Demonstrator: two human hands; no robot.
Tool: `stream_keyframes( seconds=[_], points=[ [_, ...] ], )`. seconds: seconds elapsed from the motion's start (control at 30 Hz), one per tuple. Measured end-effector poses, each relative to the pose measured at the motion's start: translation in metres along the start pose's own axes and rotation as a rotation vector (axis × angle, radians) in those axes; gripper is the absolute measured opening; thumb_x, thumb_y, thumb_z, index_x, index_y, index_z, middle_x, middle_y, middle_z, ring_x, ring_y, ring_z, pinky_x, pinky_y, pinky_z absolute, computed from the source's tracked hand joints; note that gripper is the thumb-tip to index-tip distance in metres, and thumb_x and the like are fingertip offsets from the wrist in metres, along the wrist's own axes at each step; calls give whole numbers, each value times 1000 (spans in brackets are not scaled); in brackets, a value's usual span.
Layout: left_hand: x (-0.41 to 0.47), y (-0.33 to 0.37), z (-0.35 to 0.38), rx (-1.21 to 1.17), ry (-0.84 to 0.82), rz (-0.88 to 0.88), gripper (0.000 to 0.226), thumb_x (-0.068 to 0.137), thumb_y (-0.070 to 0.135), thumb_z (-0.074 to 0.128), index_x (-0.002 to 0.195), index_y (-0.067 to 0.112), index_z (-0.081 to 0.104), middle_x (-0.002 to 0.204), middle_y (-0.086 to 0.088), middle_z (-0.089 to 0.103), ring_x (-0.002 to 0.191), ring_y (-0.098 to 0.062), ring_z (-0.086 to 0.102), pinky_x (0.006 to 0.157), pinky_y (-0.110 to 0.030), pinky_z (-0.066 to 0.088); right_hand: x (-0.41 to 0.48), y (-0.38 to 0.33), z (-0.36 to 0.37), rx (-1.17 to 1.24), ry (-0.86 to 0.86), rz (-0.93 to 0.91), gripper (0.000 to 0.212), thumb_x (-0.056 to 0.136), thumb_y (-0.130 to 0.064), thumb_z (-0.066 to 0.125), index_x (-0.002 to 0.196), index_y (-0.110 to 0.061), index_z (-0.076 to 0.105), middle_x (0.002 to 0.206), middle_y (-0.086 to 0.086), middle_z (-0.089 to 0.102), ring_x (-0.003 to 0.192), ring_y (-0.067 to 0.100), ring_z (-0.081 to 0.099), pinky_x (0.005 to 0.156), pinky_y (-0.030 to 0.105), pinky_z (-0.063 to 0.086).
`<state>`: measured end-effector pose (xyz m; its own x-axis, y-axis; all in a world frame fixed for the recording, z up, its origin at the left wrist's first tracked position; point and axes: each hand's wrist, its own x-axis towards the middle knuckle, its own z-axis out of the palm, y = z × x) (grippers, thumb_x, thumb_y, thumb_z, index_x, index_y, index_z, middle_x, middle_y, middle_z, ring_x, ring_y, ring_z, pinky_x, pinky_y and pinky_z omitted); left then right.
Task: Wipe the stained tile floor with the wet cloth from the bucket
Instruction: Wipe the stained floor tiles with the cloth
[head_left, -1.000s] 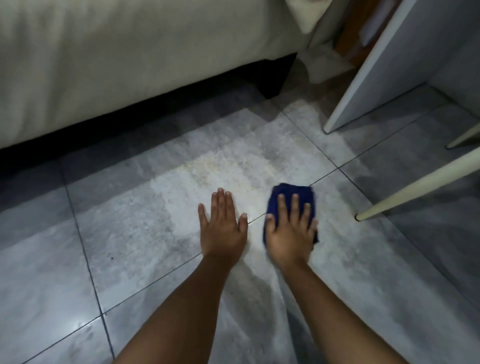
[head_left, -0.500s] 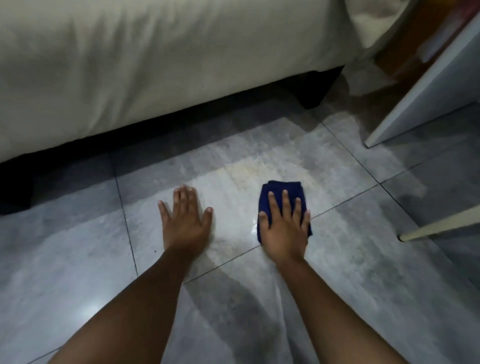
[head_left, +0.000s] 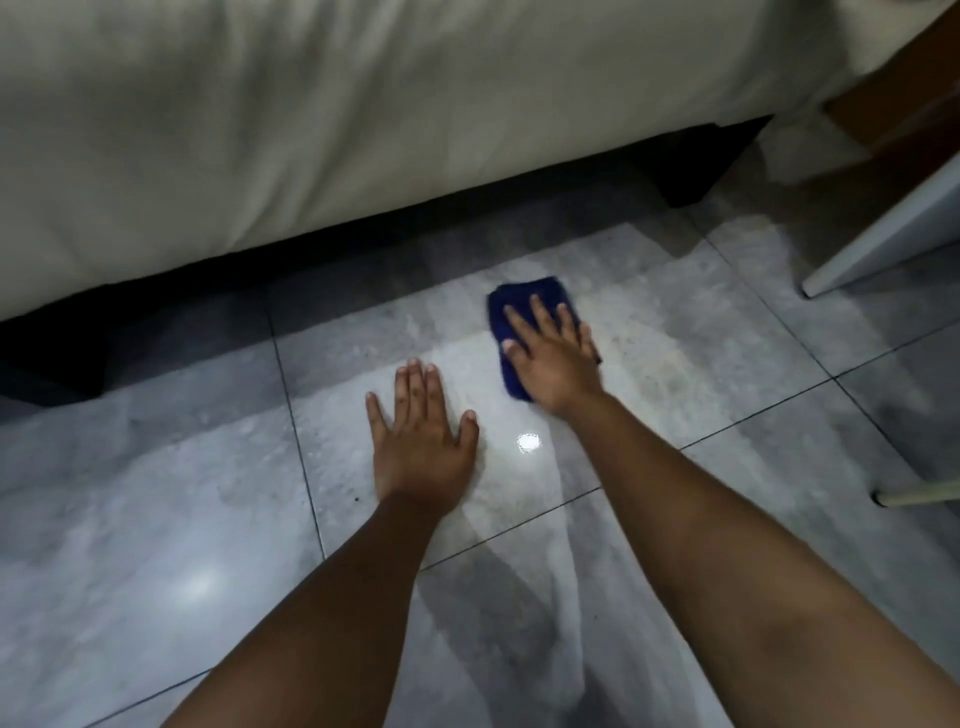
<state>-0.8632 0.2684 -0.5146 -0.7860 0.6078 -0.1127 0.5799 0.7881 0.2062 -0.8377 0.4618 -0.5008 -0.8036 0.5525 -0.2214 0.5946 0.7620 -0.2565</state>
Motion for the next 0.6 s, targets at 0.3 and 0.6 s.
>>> stream_keyframes(
  seconds=[0.3, 0.6],
  points=[
    [8, -6, 1, 13, -10, -6, 73, 93, 54, -3, 152, 12, -13, 161, -8, -15, 147, -20, -18, 118, -52, -8, -100, 24, 33, 26, 222, 391, 54, 100, -50, 18, 152, -37, 12, 162, -1, 5, 148, 27, 1, 116, 47, -4],
    [8, -16, 1, 3, 8, -7, 71, 97, 53, 4, 153, 11, -11, 161, -7, -15, 147, -19, -18, 118, -53, -8, -74, 56, 15, -10, 147, 349, 56, 99, -53, 15, 152, -39, 4, 162, -4, -1, 148, 25, -4, 118, 46, -3]
  ],
)
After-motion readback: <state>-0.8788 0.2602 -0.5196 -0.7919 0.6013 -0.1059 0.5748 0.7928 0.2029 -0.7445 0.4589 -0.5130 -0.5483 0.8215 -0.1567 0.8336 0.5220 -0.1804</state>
